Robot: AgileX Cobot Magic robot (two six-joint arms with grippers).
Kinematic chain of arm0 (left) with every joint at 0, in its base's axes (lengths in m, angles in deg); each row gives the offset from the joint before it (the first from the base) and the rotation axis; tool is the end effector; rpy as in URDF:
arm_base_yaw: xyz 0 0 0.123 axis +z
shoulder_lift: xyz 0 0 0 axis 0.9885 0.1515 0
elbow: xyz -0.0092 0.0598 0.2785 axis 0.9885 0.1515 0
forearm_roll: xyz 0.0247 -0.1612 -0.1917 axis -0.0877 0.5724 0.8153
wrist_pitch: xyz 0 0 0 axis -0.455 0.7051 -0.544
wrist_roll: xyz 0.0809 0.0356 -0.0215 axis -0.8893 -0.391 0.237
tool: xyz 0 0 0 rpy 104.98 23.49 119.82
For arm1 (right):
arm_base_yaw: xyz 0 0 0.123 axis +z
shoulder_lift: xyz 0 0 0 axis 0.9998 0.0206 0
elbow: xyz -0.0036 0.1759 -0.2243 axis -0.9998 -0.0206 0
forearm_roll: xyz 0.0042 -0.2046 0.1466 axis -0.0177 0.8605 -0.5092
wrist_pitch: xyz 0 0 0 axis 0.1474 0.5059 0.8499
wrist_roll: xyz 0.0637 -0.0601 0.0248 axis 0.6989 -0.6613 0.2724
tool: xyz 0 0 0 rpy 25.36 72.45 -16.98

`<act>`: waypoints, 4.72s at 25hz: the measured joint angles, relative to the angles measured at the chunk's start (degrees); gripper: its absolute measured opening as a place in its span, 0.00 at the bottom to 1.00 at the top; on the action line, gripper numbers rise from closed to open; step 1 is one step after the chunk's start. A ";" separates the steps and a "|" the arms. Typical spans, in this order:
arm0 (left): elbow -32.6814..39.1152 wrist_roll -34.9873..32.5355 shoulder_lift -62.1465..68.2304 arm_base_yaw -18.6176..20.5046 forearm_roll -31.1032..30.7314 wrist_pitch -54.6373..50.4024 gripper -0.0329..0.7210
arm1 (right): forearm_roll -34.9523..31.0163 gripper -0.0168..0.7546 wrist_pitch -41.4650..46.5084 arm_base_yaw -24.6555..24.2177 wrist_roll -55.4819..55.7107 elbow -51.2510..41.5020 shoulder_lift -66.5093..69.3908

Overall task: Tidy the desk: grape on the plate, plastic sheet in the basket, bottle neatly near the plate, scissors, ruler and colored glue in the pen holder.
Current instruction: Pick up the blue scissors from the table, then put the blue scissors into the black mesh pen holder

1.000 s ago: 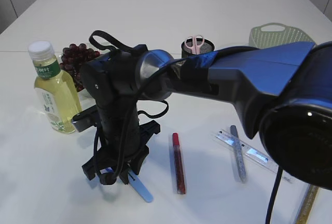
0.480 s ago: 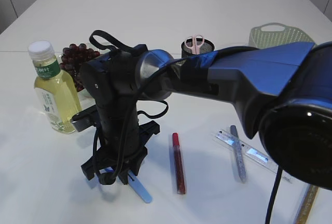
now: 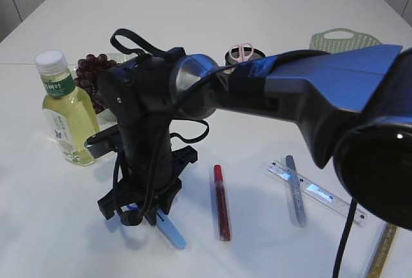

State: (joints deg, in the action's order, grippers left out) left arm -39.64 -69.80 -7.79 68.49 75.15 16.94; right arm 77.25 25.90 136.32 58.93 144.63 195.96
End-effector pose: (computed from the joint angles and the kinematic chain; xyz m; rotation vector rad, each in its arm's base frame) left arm 0.1674 -0.0460 0.2927 0.0310 2.9399 -0.1927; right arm 0.3149 0.3519 0.1313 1.1031 -2.9031 -0.0772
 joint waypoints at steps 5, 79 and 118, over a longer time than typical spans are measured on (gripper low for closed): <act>0.00 0.00 0.00 0.00 0.00 0.00 0.61 | -0.12 0.26 0.00 0.00 0.00 -1.47 -2.22; 0.00 0.00 0.00 0.00 0.00 -0.13 0.61 | 18.31 0.26 -26.54 -21.70 -0.85 1.68 -17.64; 0.00 0.00 0.00 0.00 -0.70 -0.13 0.61 | 19.57 0.26 -73.60 -29.06 2.21 -13.20 -9.01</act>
State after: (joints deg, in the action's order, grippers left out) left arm -39.64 -69.80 -7.79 68.49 74.45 16.82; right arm 96.83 -47.70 107.26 61.14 131.43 186.95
